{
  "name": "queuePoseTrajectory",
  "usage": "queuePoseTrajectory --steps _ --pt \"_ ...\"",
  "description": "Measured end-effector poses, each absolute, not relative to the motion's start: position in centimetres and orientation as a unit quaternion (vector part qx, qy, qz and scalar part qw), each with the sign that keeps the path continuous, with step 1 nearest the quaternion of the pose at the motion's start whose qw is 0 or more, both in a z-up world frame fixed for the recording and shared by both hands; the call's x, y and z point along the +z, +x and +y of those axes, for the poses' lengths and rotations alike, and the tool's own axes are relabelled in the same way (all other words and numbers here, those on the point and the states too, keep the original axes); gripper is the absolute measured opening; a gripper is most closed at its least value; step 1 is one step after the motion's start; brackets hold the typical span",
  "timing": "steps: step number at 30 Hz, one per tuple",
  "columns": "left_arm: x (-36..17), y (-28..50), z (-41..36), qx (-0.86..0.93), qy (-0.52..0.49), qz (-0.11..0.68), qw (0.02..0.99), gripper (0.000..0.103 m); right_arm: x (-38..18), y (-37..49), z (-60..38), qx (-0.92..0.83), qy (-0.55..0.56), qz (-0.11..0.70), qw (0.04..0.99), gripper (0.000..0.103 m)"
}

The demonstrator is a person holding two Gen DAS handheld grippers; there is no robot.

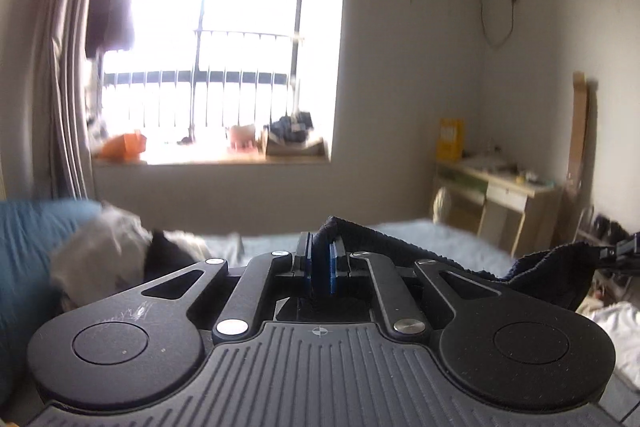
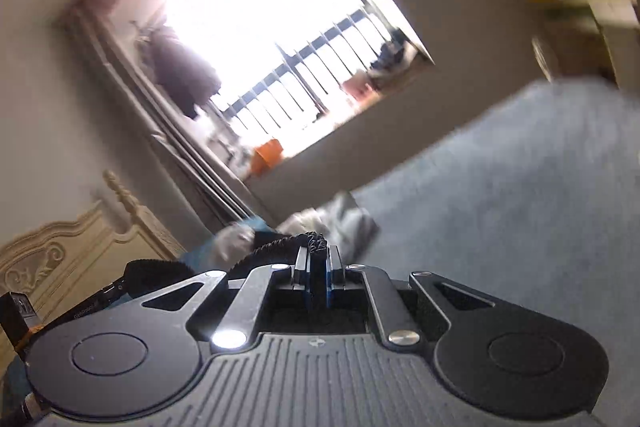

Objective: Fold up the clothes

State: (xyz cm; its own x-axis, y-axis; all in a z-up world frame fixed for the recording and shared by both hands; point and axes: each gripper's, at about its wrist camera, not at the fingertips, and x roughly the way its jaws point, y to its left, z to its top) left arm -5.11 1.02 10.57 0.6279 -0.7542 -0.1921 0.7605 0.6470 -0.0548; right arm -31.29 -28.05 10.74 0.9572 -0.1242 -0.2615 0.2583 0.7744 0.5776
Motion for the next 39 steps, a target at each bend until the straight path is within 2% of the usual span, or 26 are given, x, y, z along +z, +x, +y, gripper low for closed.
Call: queuePoseTrajectory --steps 4,9,21,30,39 --pt "14.2 -7.7 3.1 -0.416 -0.006 0.053 0.908 0.006 17.4 -32.2 -25.9 -0.087 0.257 0.058 0.961 0.007" --pt "17.0 -11.5 5.2 -0.416 -0.022 0.015 0.909 0.006 22.4 -35.1 -23.0 -0.08 0.214 0.011 0.973 0.007" --pt "19.4 -18.0 9.8 -0.422 -0.023 -0.032 0.906 0.006 25.4 -42.9 -18.2 -0.058 0.2 -0.039 0.977 0.007" --pt "18.4 -18.3 9.5 -0.42 -0.018 -0.011 0.907 0.006 24.6 -44.4 -18.2 -0.039 0.216 -0.036 0.975 0.007" --pt "11.7 -9.4 2.7 -0.414 0.024 0.102 0.904 0.006 16.0 -37.1 -26.3 -0.082 0.275 0.033 0.957 0.007"
